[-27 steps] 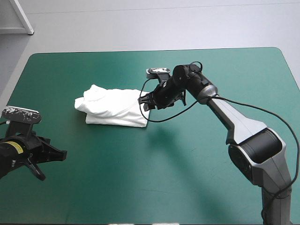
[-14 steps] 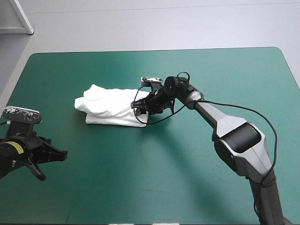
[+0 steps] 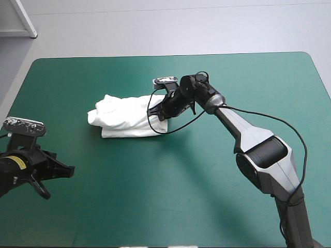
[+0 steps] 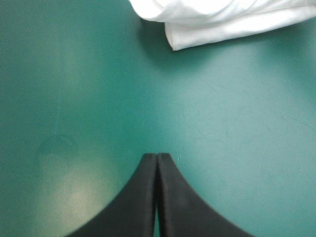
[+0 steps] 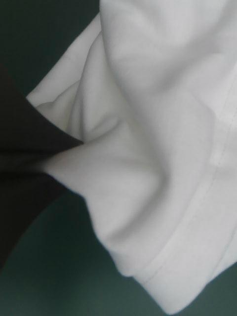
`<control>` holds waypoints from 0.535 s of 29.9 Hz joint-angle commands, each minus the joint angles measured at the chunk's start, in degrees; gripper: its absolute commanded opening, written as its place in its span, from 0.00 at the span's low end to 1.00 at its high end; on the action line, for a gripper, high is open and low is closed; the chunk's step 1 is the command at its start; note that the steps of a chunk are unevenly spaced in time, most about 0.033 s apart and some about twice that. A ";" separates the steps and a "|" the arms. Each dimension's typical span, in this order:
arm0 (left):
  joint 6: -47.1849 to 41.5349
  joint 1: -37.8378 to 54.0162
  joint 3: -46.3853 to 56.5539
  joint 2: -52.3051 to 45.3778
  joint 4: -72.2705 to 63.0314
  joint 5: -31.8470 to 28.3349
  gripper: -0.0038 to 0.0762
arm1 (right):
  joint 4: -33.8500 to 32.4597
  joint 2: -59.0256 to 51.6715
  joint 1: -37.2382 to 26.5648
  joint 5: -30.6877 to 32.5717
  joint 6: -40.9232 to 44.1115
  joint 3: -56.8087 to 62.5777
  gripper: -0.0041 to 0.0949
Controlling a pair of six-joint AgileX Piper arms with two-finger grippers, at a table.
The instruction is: Fold the cloth
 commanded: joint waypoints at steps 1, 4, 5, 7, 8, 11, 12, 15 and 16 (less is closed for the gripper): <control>1.01 -0.02 -1.47 -0.11 -0.06 1.88 0.04 | -9.25 -5.40 -2.79 7.23 2.48 -4.73 0.03; 1.15 -0.02 -1.47 -0.11 -0.06 1.88 0.04 | -17.54 -6.11 -5.97 12.65 2.96 -5.82 0.03; 1.15 -0.02 -1.47 -0.11 -0.06 1.88 0.04 | -20.47 -6.53 -7.31 13.59 3.13 -5.82 0.03; 1.15 -0.02 -1.47 -0.11 -0.06 1.88 0.04 | -24.18 -7.17 -10.04 13.59 4.04 -5.70 0.03; 1.15 -0.02 -1.47 -0.21 -0.06 1.88 0.04 | -25.05 -7.64 -11.82 13.59 4.97 -5.70 0.03; 1.15 -0.02 -1.47 -0.21 -0.19 1.88 0.04 | -26.30 -8.18 -17.82 13.59 5.25 -5.70 0.03; 1.15 -0.02 -1.47 -0.21 -0.19 1.88 0.04 | -26.42 -8.42 -19.45 13.59 5.25 -5.70 0.03; 1.15 -0.02 -1.47 -0.21 -0.19 1.88 0.04 | -26.42 -8.41 -25.49 13.59 5.67 -5.70 0.03; 1.15 -0.02 -1.47 -0.21 -0.19 1.88 0.04 | -26.42 -8.41 -26.98 13.59 5.67 -5.70 0.03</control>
